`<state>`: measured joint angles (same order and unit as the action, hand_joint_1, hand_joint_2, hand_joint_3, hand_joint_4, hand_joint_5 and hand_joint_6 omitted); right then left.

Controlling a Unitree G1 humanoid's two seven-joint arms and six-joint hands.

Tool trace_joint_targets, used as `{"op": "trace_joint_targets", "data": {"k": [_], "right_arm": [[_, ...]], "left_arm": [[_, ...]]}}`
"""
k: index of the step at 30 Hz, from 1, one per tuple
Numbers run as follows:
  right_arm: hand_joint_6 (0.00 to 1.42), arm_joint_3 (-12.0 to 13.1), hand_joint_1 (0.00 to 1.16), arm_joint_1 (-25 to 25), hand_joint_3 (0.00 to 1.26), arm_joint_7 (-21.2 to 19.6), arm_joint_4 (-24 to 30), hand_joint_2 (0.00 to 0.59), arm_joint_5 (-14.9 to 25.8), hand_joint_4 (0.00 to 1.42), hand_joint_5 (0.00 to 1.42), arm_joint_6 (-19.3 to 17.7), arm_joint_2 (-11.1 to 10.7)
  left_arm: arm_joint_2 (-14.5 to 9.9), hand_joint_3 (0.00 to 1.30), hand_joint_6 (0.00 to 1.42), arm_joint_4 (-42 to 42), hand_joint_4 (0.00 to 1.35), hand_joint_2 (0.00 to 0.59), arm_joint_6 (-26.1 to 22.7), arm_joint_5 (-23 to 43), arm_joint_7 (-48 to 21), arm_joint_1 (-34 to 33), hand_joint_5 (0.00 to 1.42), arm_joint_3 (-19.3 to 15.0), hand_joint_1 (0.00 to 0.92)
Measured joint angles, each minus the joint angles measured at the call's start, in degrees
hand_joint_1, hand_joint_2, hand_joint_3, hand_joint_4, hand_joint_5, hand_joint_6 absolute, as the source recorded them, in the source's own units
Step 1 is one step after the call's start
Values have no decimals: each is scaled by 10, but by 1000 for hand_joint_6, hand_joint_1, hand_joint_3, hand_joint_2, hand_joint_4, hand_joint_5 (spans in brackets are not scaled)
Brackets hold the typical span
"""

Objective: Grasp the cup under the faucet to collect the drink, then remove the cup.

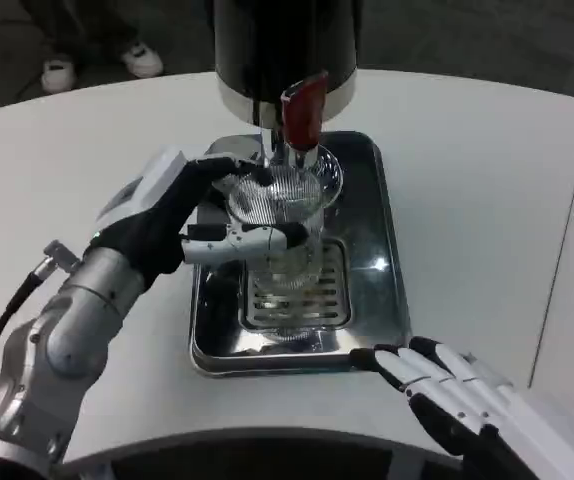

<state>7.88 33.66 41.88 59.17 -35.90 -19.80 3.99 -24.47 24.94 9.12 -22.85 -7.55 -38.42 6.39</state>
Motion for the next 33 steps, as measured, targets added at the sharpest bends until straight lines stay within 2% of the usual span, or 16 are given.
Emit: {"op": "trace_joint_targets", "data": {"k": [10, 16, 28, 33], "right_arm": [[0, 0, 478, 0, 114, -3, 0, 474, 1, 72, 0, 0, 0], [0, -2, 478, -2, 114, -3, 0, 474, 1, 73, 0, 0, 0], [0, -1, 478, -7, 114, -3, 0, 474, 4, 73, 0, 7, -2], [0, 2, 478, -7, 114, -5, 0, 474, 5, 73, 0, 9, -3]], "left_arm": [[-2, 324, 213, 0, 73, 181, 0, 0, -1, 0, 202, 0, 420], [-3, 262, 188, 2, 28, 152, 2, 7, -6, 0, 191, 0, 402], [-3, 248, 184, 6, 0, 142, 13, 25, -32, 0, 207, 3, 392], [-11, 200, 181, 6, 0, 66, 27, 32, -37, 2, 184, -1, 325]]}}
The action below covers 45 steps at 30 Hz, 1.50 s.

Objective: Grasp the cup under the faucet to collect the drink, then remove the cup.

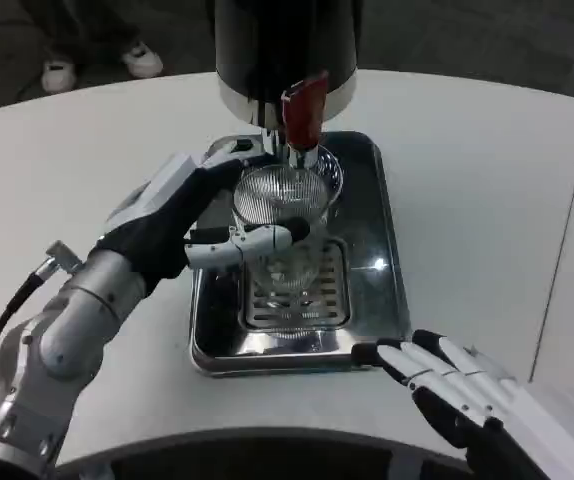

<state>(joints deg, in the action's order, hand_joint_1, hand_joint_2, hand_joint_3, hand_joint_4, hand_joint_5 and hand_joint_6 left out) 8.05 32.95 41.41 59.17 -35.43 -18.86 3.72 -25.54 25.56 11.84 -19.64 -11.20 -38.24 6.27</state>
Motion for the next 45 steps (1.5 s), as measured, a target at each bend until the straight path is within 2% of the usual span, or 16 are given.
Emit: {"op": "trace_joint_targets", "data": {"k": [3, 6, 15, 18, 19, 21, 26, 29, 34, 38, 42, 45], "right_arm": [[0, 0, 478, 0, 114, 0, 0, 474, 0, 73, 0, 2, 0], [0, -4, 478, -2, 114, 0, 0, 474, 0, 73, 0, 4, 0], [0, -6, 478, -3, 114, -2, 0, 474, 0, 73, 0, 8, -1], [0, -8, 478, -6, 114, -4, 0, 474, -1, 73, 0, 12, -1], [0, -8, 478, -6, 114, -4, 0, 474, -1, 73, 0, 14, -1], [0, -11, 478, -7, 114, -4, 0, 474, -2, 73, 0, 16, -3], [0, -17, 478, -10, 114, -5, 0, 474, -5, 73, 0, 23, -8], [0, -27, 478, -13, 114, -5, 0, 474, -13, 73, 0, 30, -10], [0, -29, 478, -15, 120, -5, 0, 474, -15, 74, 0, 35, -12], [0, -28, 478, -15, 122, -7, 0, 474, -15, 74, 0, 35, -14], [0, -29, 478, -15, 123, -10, 0, 474, -15, 74, 0, 36, -16], [0, -28, 478, -14, 123, -12, 0, 474, -15, 74, 0, 36, -17]], "left_arm": [[-8, 136, 165, 0, 0, 46, 3, 7, 0, 2, 171, -7, 296], [-10, 10, 164, -1, 0, 33, 5, 8, 0, 3, 163, -7, 277], [-20, 0, 113, -41, 0, 2, 0, 10, 0, 44, 130, -14, 140], [-29, 0, 125, -107, 0, 8, -28, 25, 0, 92, 156, -51, 95], [-29, 4, 145, -118, 41, 12, -33, 32, 0, 101, 179, -59, 71], [-29, 56, 181, -173, 121, 22, -60, 54, 5, 137, 226, -97, 43], [-24, 207, 242, -255, 207, 63, -89, 105, 5, 167, 289, -143, 35], [-11, 242, 252, -320, 224, 86, -113, 170, -6, 168, 299, -165, 41], [0, 245, 240, -358, 223, 90, -150, 241, -40, 157, 296, -165, 42], [4, 215, 232, -387, 185, 102, -194, 312, -84, 122, 282, -157, 46], [14, 201, 232, -403, 160, 107, -230, 350, -108, 92, 273, -138, 49], [18, 194, 233, -410, 158, 101, -243, 354, -108, 83, 267, -133, 51]]}}
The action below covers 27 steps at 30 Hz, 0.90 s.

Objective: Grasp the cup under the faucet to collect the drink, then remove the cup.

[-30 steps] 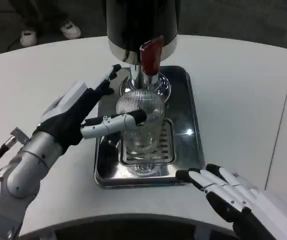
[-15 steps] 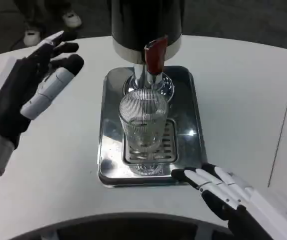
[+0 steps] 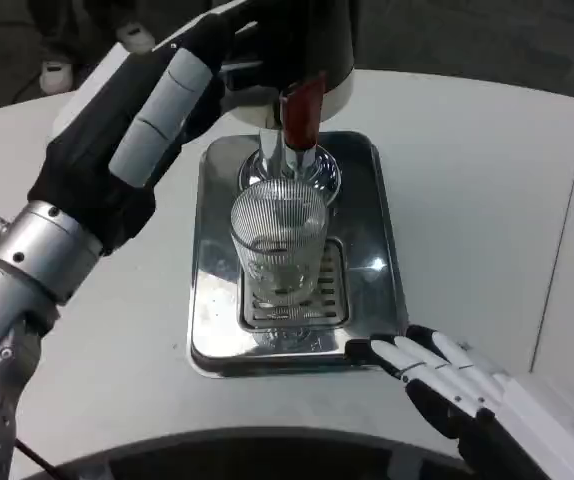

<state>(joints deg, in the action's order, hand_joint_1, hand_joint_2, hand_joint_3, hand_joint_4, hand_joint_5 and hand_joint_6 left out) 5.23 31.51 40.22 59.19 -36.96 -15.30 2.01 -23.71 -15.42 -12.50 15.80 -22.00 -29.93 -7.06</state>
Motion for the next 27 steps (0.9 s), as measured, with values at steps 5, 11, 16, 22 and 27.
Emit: {"op": "trace_joint_targets", "data": {"k": [5, 11, 16, 22, 27], "right_arm": [[0, 4, 478, 2, 123, -4, 0, 474, 2, 74, 0, 0, -2], [0, 7, 478, 3, 124, -6, 0, 474, 6, 81, 0, 0, -3], [0, 11, 478, 2, 124, -6, 0, 474, 9, 83, 0, 0, -3], [0, 11, 477, 2, 124, -6, 0, 474, 9, 83, 0, 0, -3], [0, 2, 477, -2, 124, -6, 0, 474, 8, 83, 0, 3, -3]], "left_arm": [[6, 190, 233, -2, 152, 103, -13, -2, 0, -15, 255, 14, 62], [6, 182, 216, 12, 137, 104, -9, -16, -8, -49, 254, 37, 64], [5, 153, 212, 53, 132, 107, 10, -33, -36, -76, 243, 59, 65], [-7, 150, 184, 72, 113, 106, 55, -64, -61, -77, 227, 65, 65], [-25, 150, 164, 77, 106, 104, 93, -92, -73, -77, 209, 71, 50]]}}
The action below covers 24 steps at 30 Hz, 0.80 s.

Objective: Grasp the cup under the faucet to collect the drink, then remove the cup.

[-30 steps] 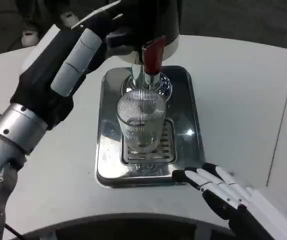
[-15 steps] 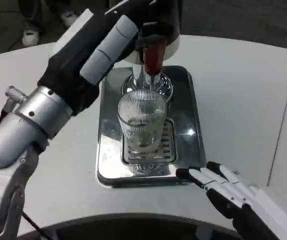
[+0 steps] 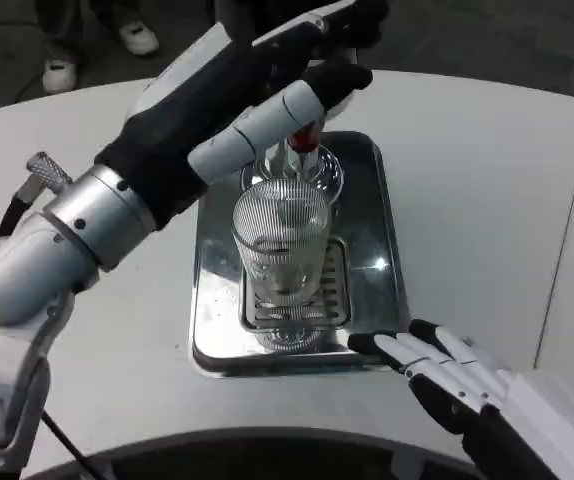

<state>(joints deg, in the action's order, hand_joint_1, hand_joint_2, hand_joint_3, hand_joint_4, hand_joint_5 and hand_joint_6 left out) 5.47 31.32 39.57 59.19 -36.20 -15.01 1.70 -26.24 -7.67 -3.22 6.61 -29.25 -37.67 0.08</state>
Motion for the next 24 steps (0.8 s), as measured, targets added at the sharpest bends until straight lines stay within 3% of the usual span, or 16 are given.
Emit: {"op": "trace_joint_targets", "data": {"k": [15, 24], "right_arm": [[0, -9, 477, -6, 124, 0, 0, 474, -6, 83, 0, 7, 0], [0, -10, 477, -2, 124, -2, 0, 474, -6, 83, 0, 7, 0]], "left_arm": [[-55, 160, 81, 10, 102, 98, 124, -97, -8, 19, 163, 11, 8], [-66, 160, 78, 2, 102, 99, 148, -108, -8, 38, 157, 14, 0]]}}
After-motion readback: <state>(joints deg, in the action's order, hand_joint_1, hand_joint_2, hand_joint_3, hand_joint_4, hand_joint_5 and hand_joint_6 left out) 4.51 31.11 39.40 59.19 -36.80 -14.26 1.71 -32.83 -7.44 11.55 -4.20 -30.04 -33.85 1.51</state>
